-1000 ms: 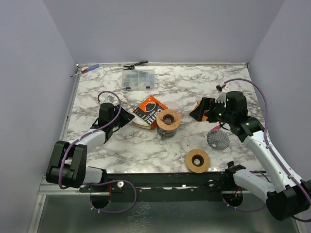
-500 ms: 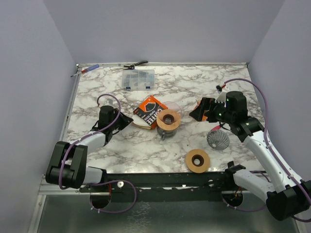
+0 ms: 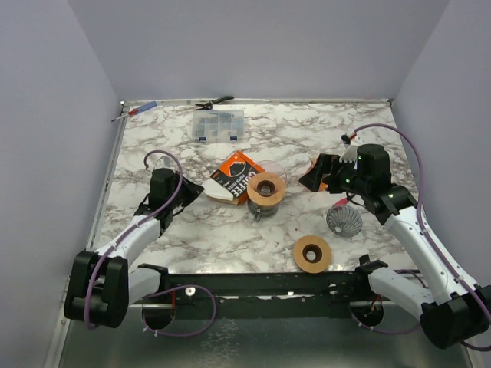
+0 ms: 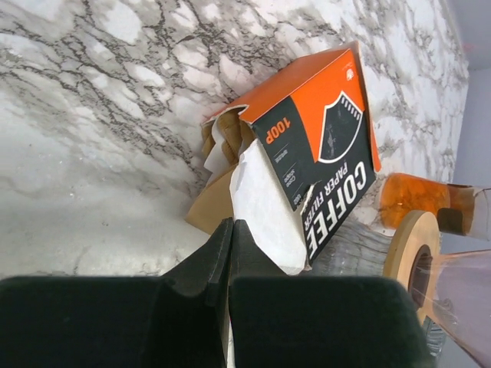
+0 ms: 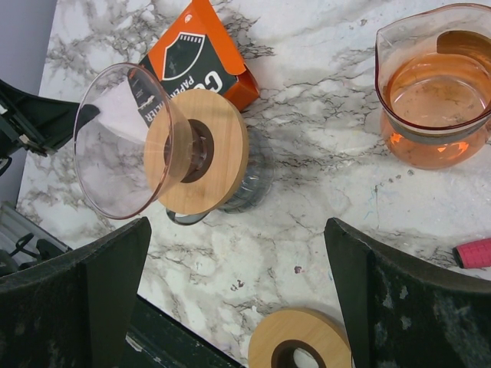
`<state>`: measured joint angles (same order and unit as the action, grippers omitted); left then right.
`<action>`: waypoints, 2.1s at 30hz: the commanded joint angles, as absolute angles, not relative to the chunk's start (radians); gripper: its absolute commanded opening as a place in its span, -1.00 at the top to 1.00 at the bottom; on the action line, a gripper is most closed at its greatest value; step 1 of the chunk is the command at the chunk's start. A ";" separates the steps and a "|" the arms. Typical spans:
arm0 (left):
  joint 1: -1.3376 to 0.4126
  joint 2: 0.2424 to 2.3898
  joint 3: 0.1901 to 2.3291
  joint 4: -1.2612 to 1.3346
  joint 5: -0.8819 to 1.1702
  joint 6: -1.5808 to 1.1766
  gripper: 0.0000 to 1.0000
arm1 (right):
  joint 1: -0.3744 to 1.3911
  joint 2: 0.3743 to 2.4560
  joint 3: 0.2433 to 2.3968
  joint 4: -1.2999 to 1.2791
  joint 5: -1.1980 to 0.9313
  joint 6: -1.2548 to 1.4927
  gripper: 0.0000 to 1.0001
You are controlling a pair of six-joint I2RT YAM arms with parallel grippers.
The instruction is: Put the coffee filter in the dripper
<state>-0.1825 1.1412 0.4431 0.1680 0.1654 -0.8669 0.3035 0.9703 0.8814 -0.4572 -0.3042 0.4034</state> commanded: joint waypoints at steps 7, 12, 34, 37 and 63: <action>-0.173 1.034 0.499 -0.046 0.124 -0.793 1.00 | 0.298 0.946 0.879 -0.428 -0.334 0.406 -0.99; -0.173 0.963 0.521 -0.104 0.129 -0.765 1.00 | 0.299 0.945 0.884 -0.434 -0.337 0.403 -0.99; -0.173 0.766 0.694 -0.137 0.281 -0.515 1.00 | 0.298 0.934 0.875 -0.399 -0.374 0.406 -0.99; -0.172 0.778 0.724 -0.095 0.313 -0.495 1.00 | 0.298 0.925 0.866 -0.379 -0.398 0.403 -1.00; -0.456 0.858 0.860 0.266 0.733 -0.507 1.00 | 0.298 0.963 0.892 -0.331 -0.440 0.477 -1.00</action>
<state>-0.3958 0.8822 0.8562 0.2367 0.6716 -0.5541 0.3008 0.9443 0.8642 -0.3340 -0.4431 0.4534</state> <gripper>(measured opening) 0.003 0.998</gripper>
